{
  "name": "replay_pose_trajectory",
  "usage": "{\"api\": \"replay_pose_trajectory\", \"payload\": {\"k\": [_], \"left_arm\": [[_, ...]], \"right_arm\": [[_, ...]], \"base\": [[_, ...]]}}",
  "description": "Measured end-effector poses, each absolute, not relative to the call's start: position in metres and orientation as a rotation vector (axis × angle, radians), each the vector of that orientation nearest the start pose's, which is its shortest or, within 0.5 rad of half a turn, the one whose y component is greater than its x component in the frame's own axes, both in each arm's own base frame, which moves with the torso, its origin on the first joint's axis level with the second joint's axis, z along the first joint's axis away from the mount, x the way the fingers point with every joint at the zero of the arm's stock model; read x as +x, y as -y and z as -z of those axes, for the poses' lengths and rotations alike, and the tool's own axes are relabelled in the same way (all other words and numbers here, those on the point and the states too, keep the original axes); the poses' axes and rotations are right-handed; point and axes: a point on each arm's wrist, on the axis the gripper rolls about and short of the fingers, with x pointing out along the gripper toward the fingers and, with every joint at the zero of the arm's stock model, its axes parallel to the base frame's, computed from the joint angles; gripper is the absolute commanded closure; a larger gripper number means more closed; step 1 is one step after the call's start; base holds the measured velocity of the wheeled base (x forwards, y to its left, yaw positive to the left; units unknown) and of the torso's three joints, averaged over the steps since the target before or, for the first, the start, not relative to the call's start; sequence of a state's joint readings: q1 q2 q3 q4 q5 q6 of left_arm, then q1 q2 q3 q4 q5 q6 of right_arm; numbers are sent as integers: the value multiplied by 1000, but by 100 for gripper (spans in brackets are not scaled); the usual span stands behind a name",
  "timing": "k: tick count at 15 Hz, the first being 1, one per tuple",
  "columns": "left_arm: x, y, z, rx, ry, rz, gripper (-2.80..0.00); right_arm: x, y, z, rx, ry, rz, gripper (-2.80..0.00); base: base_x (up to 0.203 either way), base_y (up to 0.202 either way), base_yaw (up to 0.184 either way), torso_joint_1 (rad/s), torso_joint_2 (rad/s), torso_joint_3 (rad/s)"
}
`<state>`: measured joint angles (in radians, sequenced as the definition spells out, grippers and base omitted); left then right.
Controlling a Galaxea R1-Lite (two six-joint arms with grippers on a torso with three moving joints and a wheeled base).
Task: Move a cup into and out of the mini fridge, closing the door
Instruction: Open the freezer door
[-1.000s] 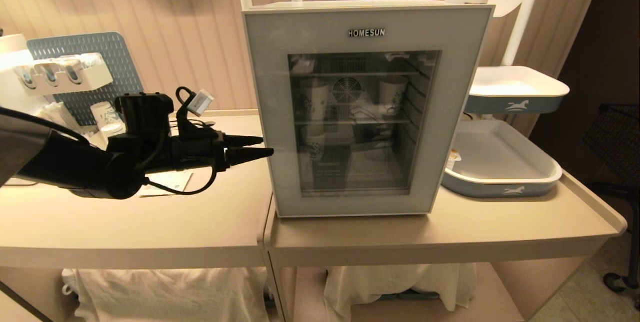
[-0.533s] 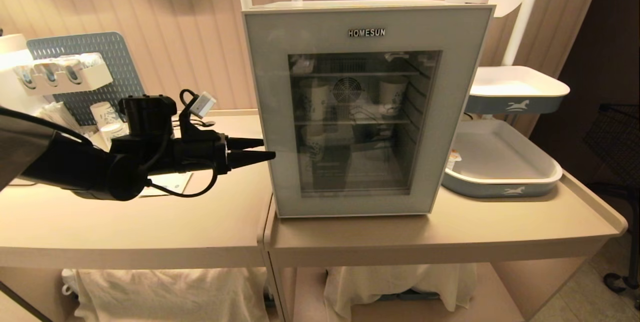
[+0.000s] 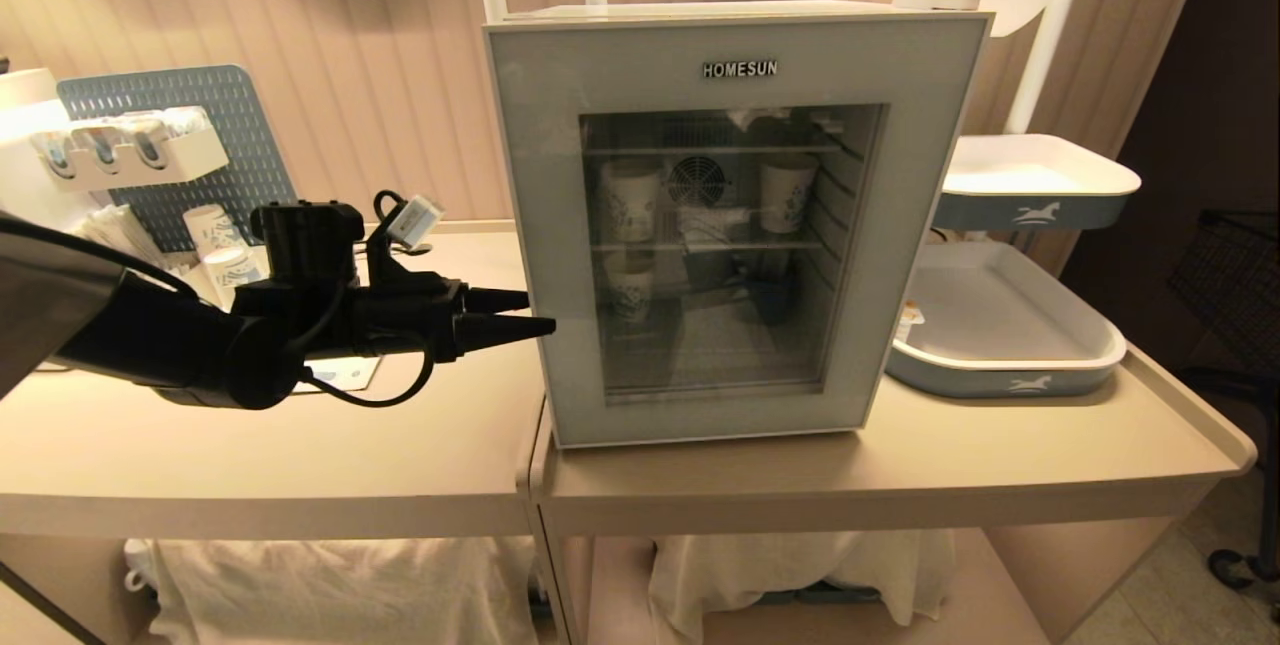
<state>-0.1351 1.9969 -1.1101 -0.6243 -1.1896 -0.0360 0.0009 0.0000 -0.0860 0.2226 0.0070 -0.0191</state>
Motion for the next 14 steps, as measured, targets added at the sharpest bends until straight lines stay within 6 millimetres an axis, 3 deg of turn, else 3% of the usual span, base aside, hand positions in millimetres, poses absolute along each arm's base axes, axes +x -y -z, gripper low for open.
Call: {"api": "replay_pose_trajectory", "payload": {"k": [6,9,14], "left_arm": [[343,70,-167,-186,-290,1332,-280],[314,76,-174,-182,-295,1366,-280],[250,106,-187,-154,-293,1521,-280]], "right_arm": [[-31,0,-76,-21,-137,-8,0],[-31,0,-76,-21,-137,-8,0],[-31,0,-76,-20,-137,-8,0]], "base": [[0,0,0,0,0,0],[0,0,0,0,0,0],[0,0,0,0,0,0]]}}
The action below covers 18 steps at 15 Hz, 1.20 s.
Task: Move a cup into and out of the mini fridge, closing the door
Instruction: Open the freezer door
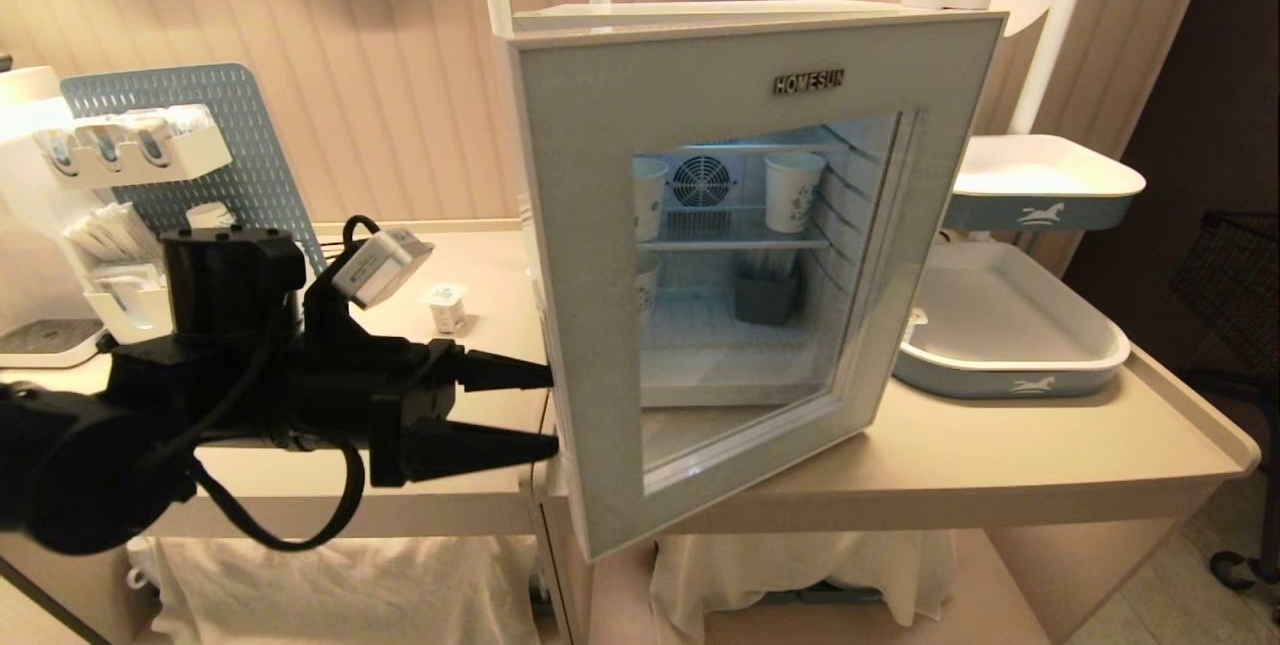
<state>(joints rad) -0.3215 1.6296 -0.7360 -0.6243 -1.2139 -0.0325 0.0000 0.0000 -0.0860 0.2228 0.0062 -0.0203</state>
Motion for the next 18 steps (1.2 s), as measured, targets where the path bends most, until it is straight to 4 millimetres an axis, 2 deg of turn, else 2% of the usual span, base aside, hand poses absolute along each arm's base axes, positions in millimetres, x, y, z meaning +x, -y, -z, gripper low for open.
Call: {"api": "replay_pose_trajectory", "payload": {"k": [4,6,10,13,18], "left_arm": [[194,134,-195,-112,-276,1707,-280],[175,140,-198,-97,-269,1748,-280],[154,136,-201,-89,-265,1778,-280],[140,140,-205,-79,-258,1839,-280],[131,148,-204,-71,-267,1890,-280]], "right_arm": [[-31,0,-76,-20,-137,-9,0],[-31,0,-76,-20,-137,-7,0],[-31,0,-76,-20,-138,-7,0],[-31,0,-76,-20,-138,-8,0],[-31,0,-76,-20,-139,-7,0]], "base": [[0,0,0,0,0,0],[0,0,0,0,0,0],[0,0,0,0,0,0],[0,0,0,0,0,0],[0,0,0,0,0,0]]}}
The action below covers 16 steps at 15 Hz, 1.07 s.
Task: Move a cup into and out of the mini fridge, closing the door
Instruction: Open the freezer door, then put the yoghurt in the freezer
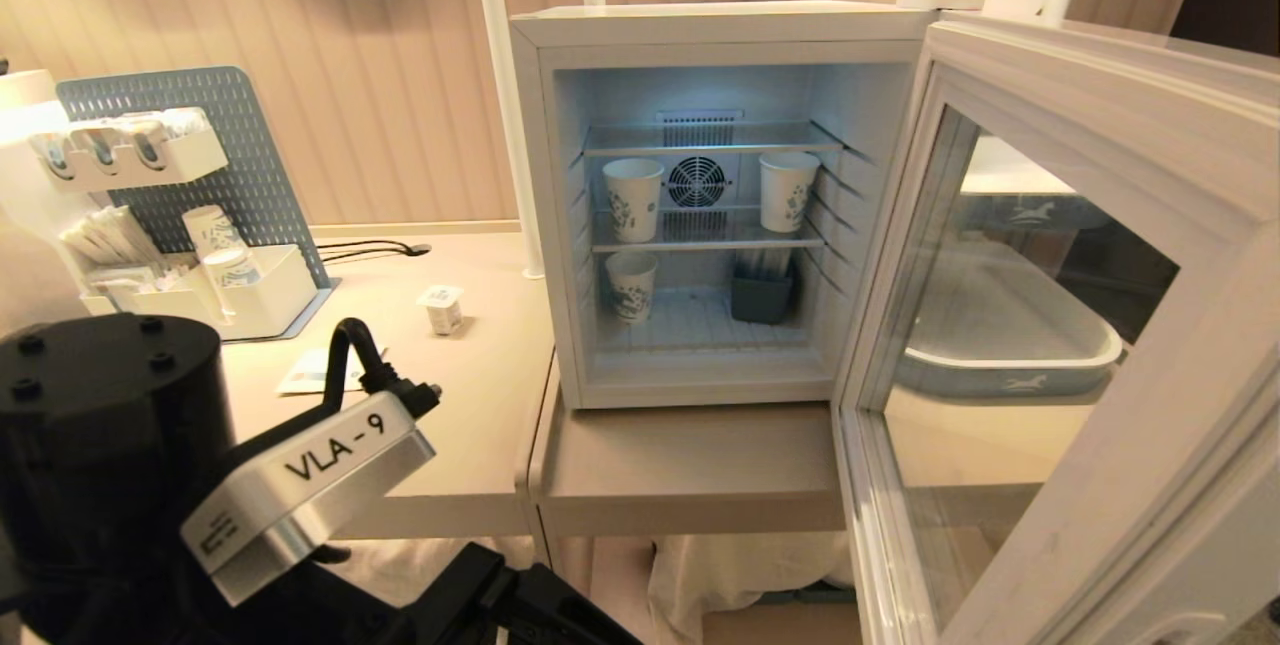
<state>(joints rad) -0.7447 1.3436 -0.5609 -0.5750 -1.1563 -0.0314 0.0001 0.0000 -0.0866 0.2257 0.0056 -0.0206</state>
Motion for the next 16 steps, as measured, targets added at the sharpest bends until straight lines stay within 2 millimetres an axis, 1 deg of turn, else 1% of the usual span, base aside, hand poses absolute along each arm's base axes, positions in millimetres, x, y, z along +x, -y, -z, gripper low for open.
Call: {"api": "replay_pose_trajectory", "payload": {"k": [1,3,5,7,8,10,11,13,14,16], "left_arm": [[131,149,-203,-70,-281,1863,-280],[132,148,-203,-60,-308,1746,-280],[132,143,-205,-30,-353,1530,-280],[131,135,-212,16,-399,1253,-280],[130,129,-215,47,-411,1077,0],[131,113,-223,106,-383,705,0],[130,100,-229,129,-348,490,0],[127,66,-240,163,-290,85,0],[120,46,-247,173,-257,-102,0],[99,18,-260,182,-191,-327,0]], "right_arm": [[-31,0,-76,-20,-139,-7,0],[-31,0,-76,-20,-139,-8,0],[-31,0,-76,-20,-139,-8,0],[-31,0,-76,-20,-138,-7,0],[-31,0,-76,-20,-139,-7,0],[-31,0,-76,-20,-138,-7,0],[-31,0,-76,-20,-138,-7,0],[-31,0,-76,-20,-138,-7,0],[-31,0,-76,-20,-138,-7,0],[-31,0,-76,-20,-137,-6,0]], "base": [[0,0,0,0,0,0],[0,0,0,0,0,0],[0,0,0,0,0,0],[0,0,0,0,0,0],[0,0,0,0,0,0],[0,0,0,0,0,0],[0,0,0,0,0,0],[0,0,0,0,0,0],[0,0,0,0,0,0],[0,0,0,0,0,0]]}}
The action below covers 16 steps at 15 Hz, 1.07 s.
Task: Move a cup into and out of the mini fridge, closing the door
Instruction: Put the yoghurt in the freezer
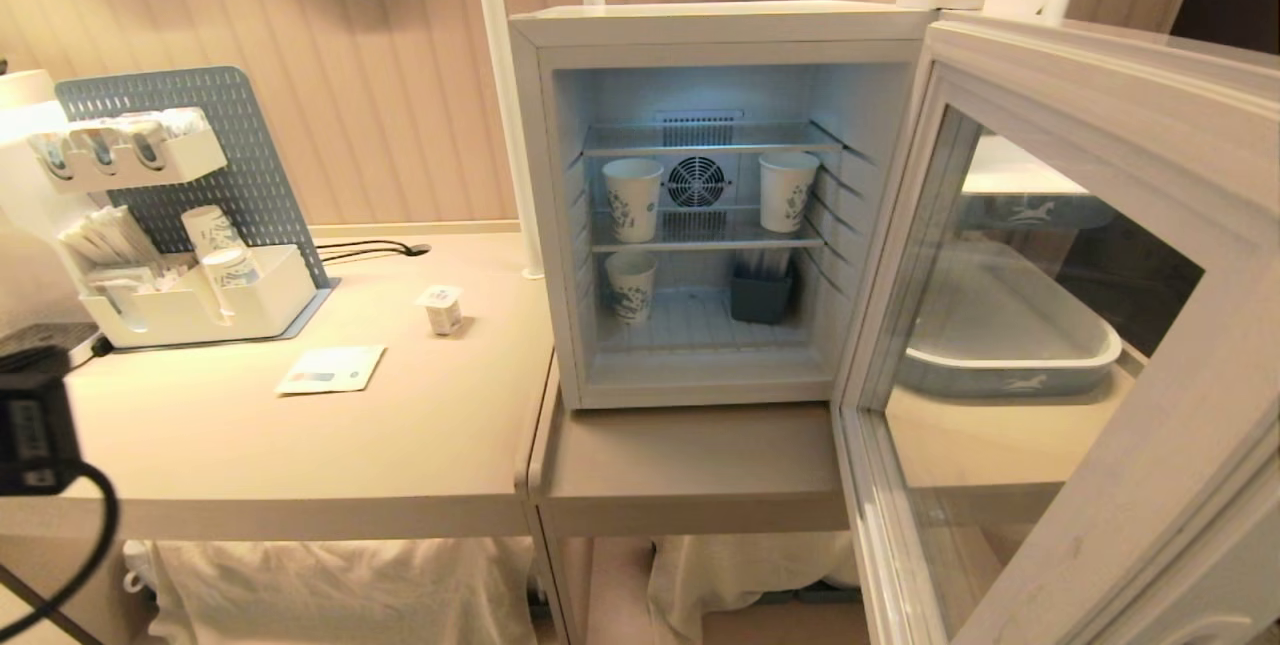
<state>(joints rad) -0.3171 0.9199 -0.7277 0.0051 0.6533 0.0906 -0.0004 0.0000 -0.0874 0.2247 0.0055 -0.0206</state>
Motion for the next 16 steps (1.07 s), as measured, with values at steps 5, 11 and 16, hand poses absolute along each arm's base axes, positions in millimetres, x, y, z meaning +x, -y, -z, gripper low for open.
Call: {"api": "replay_pose_trajectory", "payload": {"k": [5,11,16], "left_arm": [[14,-12,-279,145,25,-528,0],[-98,-13,-233,103,161,-469,0],[-60,-5,-151,64,145,-222,0]], "right_arm": [[-31,0,-76,-20,-137,-7,0],[-31,0,-76,-20,-137,-7,0],[-31,0,-76,-21,-138,-7,0]], "base": [[0,0,0,0,0,0],[0,0,0,0,0,0],[0,0,0,0,0,0]]}}
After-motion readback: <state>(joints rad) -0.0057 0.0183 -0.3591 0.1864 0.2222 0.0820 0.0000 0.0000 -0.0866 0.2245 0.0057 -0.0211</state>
